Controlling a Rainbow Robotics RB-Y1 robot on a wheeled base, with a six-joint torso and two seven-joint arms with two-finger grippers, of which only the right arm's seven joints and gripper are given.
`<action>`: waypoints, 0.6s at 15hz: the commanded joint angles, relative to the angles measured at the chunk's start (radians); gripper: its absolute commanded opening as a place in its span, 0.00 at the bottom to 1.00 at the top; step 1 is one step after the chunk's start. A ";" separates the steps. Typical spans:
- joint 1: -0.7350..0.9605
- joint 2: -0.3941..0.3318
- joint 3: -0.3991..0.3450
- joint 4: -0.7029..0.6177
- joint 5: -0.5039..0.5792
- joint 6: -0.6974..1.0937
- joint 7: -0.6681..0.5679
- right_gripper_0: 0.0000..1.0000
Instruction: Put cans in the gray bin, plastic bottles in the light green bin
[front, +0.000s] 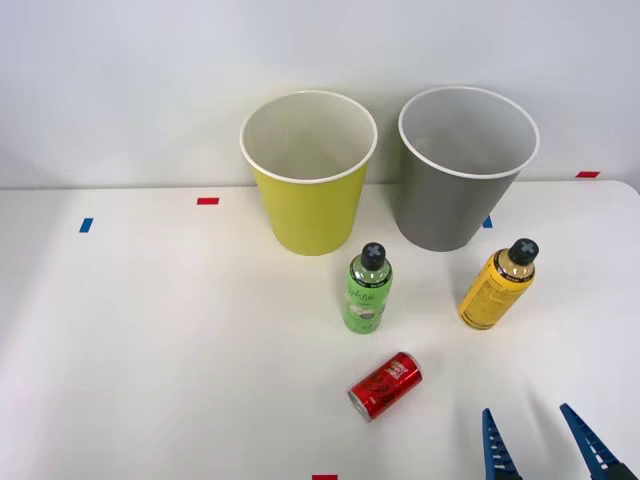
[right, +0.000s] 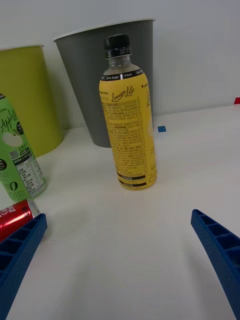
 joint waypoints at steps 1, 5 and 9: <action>0.000 0.000 0.000 0.000 0.000 0.000 0.000 1.00; -0.015 0.006 -0.008 0.049 -0.061 -0.066 0.014 1.00; -0.028 0.006 -0.032 0.048 -0.103 -0.106 0.061 1.00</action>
